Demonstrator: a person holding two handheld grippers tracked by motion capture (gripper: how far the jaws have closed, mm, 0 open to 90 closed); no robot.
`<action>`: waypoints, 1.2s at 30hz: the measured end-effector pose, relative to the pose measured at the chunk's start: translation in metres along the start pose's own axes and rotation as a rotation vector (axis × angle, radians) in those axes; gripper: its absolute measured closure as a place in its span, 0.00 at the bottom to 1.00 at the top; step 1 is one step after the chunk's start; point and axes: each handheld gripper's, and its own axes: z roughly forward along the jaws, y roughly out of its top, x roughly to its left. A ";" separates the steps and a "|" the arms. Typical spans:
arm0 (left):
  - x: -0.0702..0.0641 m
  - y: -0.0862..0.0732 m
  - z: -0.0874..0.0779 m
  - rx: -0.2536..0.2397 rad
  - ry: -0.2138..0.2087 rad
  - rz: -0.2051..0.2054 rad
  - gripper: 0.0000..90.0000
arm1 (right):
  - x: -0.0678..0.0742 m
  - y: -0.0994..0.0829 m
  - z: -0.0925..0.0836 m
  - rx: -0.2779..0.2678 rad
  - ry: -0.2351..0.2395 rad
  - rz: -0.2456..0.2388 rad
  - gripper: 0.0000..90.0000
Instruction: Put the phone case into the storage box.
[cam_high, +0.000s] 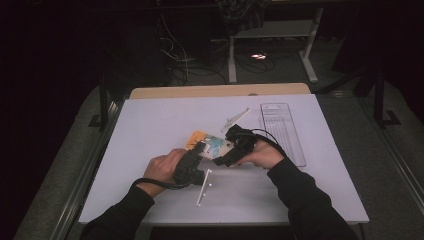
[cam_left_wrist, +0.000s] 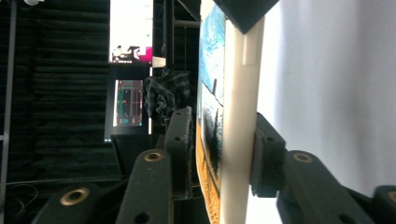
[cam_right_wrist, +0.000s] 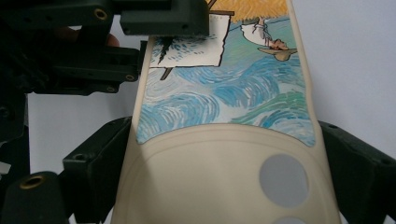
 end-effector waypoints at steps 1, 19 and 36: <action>0.000 0.000 0.000 -0.001 -0.002 0.000 0.76 | 0.000 0.000 0.000 0.000 0.000 -0.003 0.11; 0.003 0.000 -0.003 -0.003 -0.050 0.008 0.89 | -0.001 0.000 0.000 0.011 0.028 0.033 0.10; 0.005 -0.003 -0.004 0.013 -0.041 0.014 0.89 | -0.003 -0.002 -0.007 -0.038 0.066 0.063 0.05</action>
